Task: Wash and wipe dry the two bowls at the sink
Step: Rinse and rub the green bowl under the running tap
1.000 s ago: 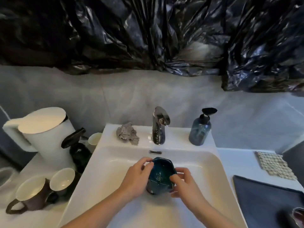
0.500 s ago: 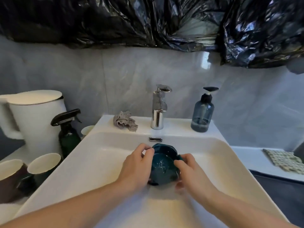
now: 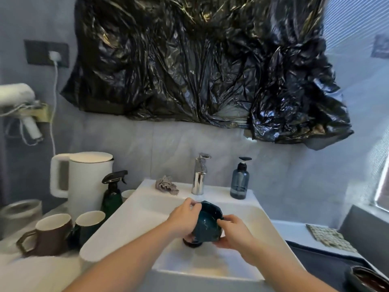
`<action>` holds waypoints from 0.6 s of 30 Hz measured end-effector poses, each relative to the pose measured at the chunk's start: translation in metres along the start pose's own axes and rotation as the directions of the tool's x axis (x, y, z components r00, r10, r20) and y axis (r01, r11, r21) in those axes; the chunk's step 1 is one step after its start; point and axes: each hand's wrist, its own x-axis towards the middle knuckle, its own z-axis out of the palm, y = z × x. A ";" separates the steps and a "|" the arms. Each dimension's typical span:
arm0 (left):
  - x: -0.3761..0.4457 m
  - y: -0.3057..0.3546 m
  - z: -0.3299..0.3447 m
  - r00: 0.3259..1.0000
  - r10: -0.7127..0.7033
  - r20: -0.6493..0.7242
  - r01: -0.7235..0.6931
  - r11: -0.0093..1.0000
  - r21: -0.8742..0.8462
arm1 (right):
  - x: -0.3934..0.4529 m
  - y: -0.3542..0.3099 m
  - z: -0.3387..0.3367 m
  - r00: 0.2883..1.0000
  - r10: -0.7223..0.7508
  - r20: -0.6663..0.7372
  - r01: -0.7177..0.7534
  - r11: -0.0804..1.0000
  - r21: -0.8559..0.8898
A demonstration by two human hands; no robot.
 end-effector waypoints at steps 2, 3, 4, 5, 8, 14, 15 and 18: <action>0.006 0.008 -0.006 0.999 -0.008 0.051 0.010 0.999 -0.045 | 0.001 -0.001 -0.002 1.000 -0.018 -0.019 0.018 1.000 0.007; 0.010 0.010 -0.009 0.998 -0.003 0.059 0.007 0.998 -0.057 | 0.003 -0.002 -0.003 0.999 -0.025 -0.021 0.025 1.000 -0.002; 0.015 0.012 -0.012 0.998 0.017 0.057 -0.013 0.998 -0.059 | 0.004 -0.004 -0.003 0.999 -0.032 -0.021 0.031 0.999 -0.008; 0.018 0.013 -0.014 0.998 0.039 0.050 -0.036 0.998 -0.049 | 0.007 -0.005 -0.003 0.998 -0.047 -0.029 0.046 0.998 -0.030; 0.031 0.006 -0.015 0.996 0.094 0.014 -0.092 0.993 -0.069 | 0.018 -0.017 -0.006 0.975 -0.201 -0.089 0.177 0.958 -0.227; 0.053 -0.022 -0.017 0.990 0.108 -0.089 -0.116 0.989 -0.094 | 0.045 -0.068 0.004 0.842 -0.515 -0.162 0.451 0.836 -0.313; 0.054 -0.024 -0.018 0.987 0.123 -0.101 -0.130 0.989 -0.071 | 0.051 -0.077 0.008 0.824 -0.542 -0.165 0.475 0.819 -0.321; 0.057 -0.029 -0.017 0.973 0.171 -0.154 -0.161 0.984 0.073 | 0.067 -0.101 0.021 0.755 -0.630 -0.182 0.544 0.756 -0.365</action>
